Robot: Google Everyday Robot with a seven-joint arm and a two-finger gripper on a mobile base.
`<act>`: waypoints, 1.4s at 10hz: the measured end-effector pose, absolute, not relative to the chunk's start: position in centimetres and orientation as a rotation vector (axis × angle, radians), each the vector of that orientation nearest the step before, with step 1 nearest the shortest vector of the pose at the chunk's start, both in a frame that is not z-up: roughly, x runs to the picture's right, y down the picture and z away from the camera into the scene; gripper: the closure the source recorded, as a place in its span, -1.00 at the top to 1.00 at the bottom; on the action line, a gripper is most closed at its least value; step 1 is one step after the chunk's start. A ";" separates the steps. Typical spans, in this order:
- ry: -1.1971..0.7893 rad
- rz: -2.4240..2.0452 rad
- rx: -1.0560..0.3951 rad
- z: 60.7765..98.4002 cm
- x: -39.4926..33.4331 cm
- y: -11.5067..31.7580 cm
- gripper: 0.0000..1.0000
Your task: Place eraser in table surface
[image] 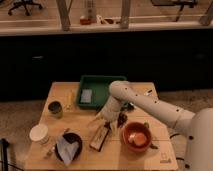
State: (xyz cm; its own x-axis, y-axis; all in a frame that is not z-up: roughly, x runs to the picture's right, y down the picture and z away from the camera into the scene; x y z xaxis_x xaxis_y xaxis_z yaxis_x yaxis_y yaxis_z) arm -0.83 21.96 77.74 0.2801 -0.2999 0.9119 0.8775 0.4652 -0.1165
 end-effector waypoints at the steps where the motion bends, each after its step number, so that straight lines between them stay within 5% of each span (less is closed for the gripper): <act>1: -0.976 -0.889 -0.711 77.7 -0.9 21.7 0.60; 14: -0.956 -0.894 -0.704 77.3 -0.9 20.1 0.60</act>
State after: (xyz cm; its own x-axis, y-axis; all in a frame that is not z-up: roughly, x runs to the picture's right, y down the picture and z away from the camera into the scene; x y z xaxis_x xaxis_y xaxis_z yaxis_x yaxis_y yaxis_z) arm -0.88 20.11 77.34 0.2894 -0.3202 0.9021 0.8785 0.4630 -0.1175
